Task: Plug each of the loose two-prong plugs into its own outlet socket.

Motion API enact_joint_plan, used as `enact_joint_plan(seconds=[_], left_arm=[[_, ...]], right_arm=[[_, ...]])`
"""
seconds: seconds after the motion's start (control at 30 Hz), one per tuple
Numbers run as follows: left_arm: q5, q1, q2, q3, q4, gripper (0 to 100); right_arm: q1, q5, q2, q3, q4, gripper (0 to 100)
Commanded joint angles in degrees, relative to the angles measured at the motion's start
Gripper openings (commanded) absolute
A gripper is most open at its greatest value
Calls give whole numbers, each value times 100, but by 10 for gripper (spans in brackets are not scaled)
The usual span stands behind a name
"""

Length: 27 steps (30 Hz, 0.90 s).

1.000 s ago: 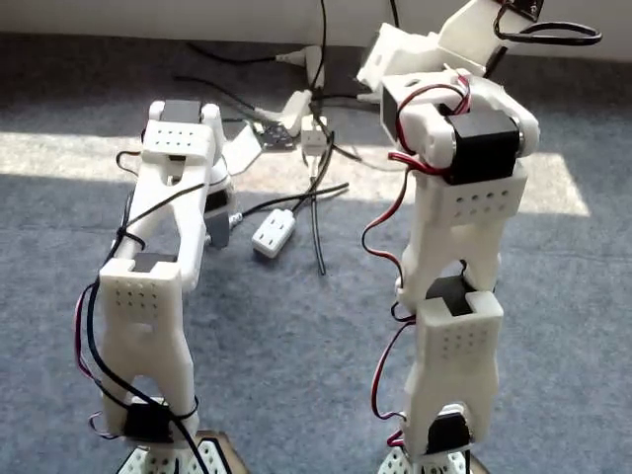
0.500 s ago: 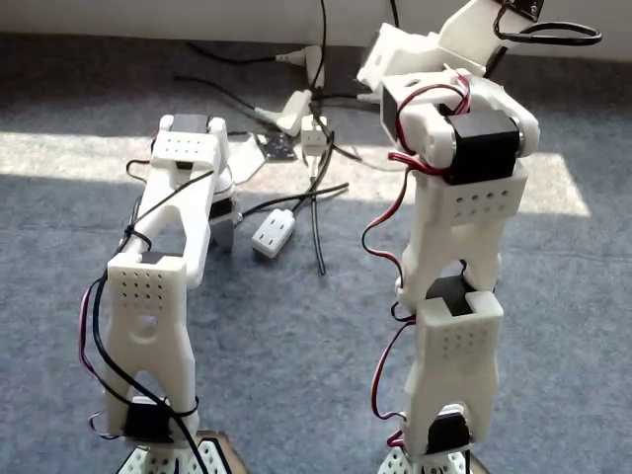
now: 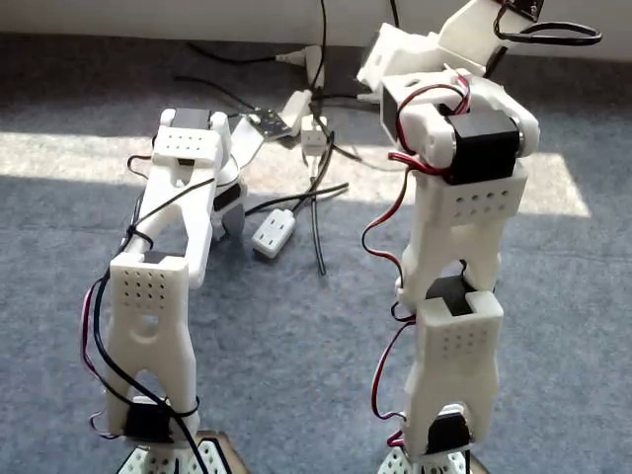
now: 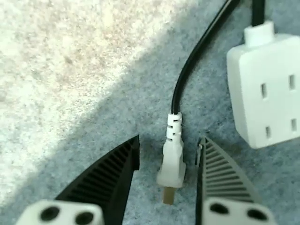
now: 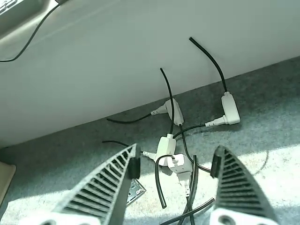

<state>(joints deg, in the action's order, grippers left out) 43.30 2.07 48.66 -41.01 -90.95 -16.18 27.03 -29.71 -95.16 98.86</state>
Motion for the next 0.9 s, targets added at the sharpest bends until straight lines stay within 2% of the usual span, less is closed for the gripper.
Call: enact_joint_plan(seconds=[0.0, 0.2, 0.27, 0.4, 0.6, 0.7, 0.77, 0.87], left_arm=[[-35, -110, -40, -171, 26, 194], [-26, -110, -40, -171, -9, 56], [62, -110, -40, -171, -202, 50], [703, -180, -40, -171, -738, 68], [703, -207, -75, -198, -809, 69], [695, -286, -180, -497, -782, 21], [413, -338, -321, -998, -800, 8], [-536, -382, -558, -2026, -782, 6]], right_arm=[[66, 53, 277, -497, 224, 245], [66, 53, 277, -497, 224, 245], [66, 53, 277, -497, 224, 245], [66, 53, 277, -497, 224, 245], [75, 53, 277, -497, 224, 245], [277, 53, 312, -514, 224, 245], [470, 53, 321, -558, 224, 245], [637, 70, 330, -558, 224, 245]])
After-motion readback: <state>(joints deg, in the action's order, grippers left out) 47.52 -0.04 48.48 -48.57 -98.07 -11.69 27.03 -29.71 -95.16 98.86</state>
